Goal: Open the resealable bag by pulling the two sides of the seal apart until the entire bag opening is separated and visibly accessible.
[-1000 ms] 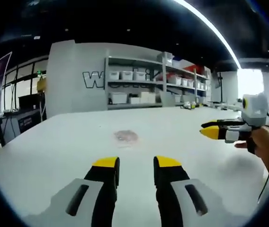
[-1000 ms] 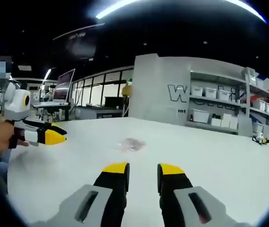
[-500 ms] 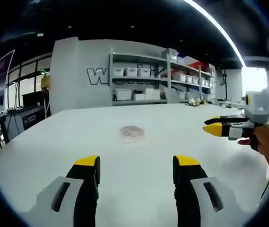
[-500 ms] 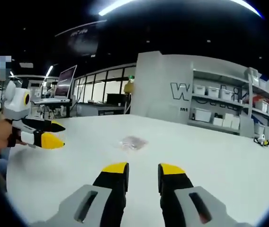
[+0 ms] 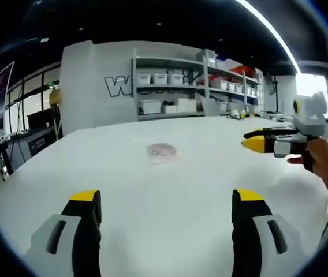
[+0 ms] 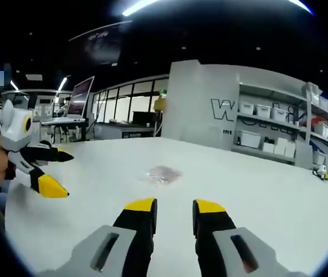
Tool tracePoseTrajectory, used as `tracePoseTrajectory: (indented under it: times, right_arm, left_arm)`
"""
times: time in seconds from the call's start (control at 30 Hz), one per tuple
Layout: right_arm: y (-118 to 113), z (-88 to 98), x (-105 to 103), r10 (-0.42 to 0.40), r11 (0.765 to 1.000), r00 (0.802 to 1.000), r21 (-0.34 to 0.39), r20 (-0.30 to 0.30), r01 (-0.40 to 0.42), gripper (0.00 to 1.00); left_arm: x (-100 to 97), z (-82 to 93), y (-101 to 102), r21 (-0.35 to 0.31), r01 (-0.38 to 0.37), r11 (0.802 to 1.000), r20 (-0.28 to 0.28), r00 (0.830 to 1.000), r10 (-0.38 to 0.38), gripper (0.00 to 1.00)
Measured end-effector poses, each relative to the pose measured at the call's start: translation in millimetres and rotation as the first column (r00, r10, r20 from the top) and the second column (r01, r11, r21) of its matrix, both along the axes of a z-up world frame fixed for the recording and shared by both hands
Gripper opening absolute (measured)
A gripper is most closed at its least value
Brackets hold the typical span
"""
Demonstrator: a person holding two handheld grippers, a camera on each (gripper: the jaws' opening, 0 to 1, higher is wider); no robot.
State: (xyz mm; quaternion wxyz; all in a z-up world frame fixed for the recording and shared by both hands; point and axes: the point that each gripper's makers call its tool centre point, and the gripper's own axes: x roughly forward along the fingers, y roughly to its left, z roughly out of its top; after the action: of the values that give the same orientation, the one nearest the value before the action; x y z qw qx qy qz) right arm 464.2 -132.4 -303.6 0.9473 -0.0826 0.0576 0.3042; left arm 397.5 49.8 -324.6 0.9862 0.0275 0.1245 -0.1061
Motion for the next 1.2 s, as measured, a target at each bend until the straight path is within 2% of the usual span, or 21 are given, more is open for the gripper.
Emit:
tracePoseTrajectory:
  times: [0.53,0.87,1.2]
  right_arm:
    - [20,-6.7,16,0.057,0.997,0.998,-0.052,-0.017,-0.058,0.23]
    - [34,-22.9,25,0.092,0.990,0.995,-0.099,-0.047,-0.096,0.22]
    - [47,-26.6,36,0.123,0.983,0.991,-0.132,-0.054,-0.129,0.21]
  left_arm:
    - [-0.5,-0.8,0,-0.014,0.005,1.000,0.001,1.000,-0.005,0.91]
    - [-0.7,-1.9,-3,-0.020,0.017,1.000,-0.003,1.000,-0.017,0.89]
    - [-1.4,0.3,-3,-0.037,0.017,0.999,0.000,1.000,-0.017,0.88]
